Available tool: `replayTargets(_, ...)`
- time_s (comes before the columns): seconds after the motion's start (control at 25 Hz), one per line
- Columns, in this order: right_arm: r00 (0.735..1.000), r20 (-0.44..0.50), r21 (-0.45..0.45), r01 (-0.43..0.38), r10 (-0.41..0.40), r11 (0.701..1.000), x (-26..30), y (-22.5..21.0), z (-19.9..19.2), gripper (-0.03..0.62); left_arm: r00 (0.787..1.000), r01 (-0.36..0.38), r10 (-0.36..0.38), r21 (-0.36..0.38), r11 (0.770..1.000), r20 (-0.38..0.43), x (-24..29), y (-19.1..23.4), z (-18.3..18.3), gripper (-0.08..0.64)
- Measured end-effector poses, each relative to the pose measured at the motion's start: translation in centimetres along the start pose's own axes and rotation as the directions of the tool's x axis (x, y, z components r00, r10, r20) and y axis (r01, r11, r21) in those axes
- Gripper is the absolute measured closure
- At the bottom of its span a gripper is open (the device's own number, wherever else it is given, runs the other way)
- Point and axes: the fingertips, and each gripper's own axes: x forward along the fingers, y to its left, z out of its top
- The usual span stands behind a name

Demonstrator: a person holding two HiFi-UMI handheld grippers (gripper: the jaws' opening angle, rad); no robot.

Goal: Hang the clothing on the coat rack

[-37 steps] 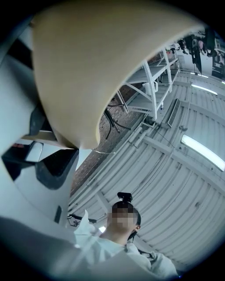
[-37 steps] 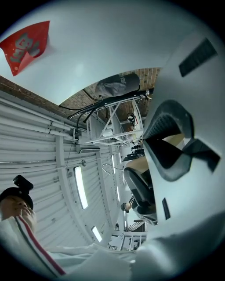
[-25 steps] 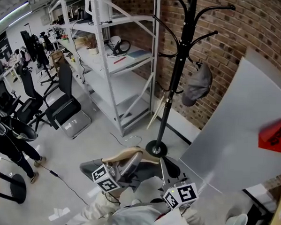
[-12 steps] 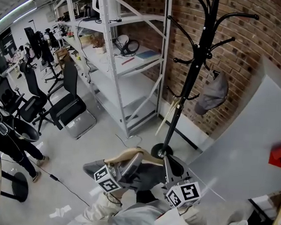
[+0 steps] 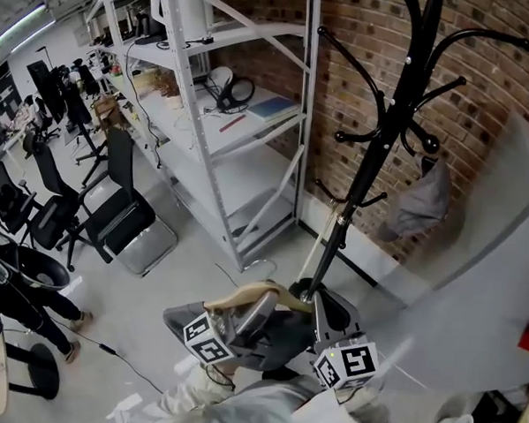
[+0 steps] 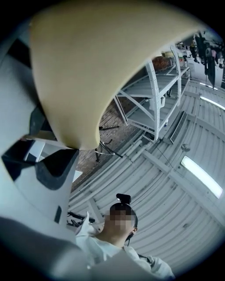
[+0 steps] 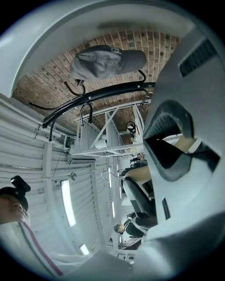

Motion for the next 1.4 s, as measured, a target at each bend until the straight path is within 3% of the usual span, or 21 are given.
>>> replayTargets(0.2,0.998,0.009,-0.016,0.060,-0.060,0.998,3.4,-2.6,0.8,0.568,0.999,0.035,-0.036,-0.025,0.999,-0.035,2.9,3.3,0.7,0.457)
replayTargets(0.52,0.995,0.032,-0.044,0.093,-0.092,0.995,8.2,-7.8,2.2,0.568,0.993,0.083,-0.089,-0.075,0.994,-0.074,7.8,8.4,0.5,0.457)
replayTargets(0.92,0.976,0.054,-0.054,0.213,-0.210,0.975,9.9,-11.8,3.3,0.568,0.974,0.174,-0.192,-0.145,0.974,-0.120,12.2,11.5,0.0,0.457)
replayTargets(1.08,0.954,0.059,-0.058,0.297,-0.293,0.953,9.5,-12.9,3.9,0.568,0.956,0.221,-0.254,-0.203,0.954,-0.149,13.6,11.9,-0.7,0.457)
replayTargets(1.24,0.910,0.070,-0.052,0.413,-0.409,0.909,8.5,-13.4,4.5,0.568,0.921,0.284,-0.343,-0.286,0.915,-0.183,14.8,11.8,-1.0,0.457)
replayTargets(1.4,0.878,0.074,-0.049,0.478,-0.474,0.877,8.1,-12.7,4.7,0.568,0.897,0.315,-0.394,-0.334,0.888,-0.200,14.8,11.6,-0.8,0.457)
